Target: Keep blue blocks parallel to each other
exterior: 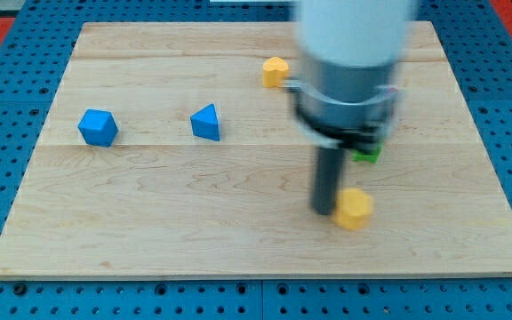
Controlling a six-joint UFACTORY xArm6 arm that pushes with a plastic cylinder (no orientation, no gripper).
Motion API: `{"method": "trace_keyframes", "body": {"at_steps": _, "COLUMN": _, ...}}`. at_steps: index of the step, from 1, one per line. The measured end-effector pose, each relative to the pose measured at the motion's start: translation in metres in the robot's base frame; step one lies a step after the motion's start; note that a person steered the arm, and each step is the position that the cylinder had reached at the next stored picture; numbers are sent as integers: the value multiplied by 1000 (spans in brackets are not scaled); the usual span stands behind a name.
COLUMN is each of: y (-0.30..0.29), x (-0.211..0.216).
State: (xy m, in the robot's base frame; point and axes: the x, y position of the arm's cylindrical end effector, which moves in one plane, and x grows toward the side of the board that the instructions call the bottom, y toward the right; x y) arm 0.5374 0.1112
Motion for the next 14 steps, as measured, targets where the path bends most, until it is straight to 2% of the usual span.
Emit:
{"method": "trace_keyframes", "body": {"at_steps": 1, "y": 4, "x": 0}}
{"method": "trace_keyframes", "body": {"at_steps": 2, "y": -111, "x": -11}}
{"method": "trace_keyframes", "body": {"at_steps": 4, "y": -122, "x": -123}}
{"method": "trace_keyframes", "body": {"at_steps": 6, "y": -263, "x": -134}}
{"method": "trace_keyframes", "body": {"at_steps": 7, "y": -287, "x": -162}}
{"method": "trace_keyframes", "body": {"at_steps": 8, "y": -363, "x": -153}}
{"method": "trace_keyframes", "body": {"at_steps": 9, "y": -375, "x": -138}}
{"method": "trace_keyframes", "body": {"at_steps": 11, "y": -346, "x": -124}}
{"method": "trace_keyframes", "body": {"at_steps": 13, "y": -278, "x": -117}}
{"method": "trace_keyframes", "body": {"at_steps": 14, "y": -315, "x": -113}}
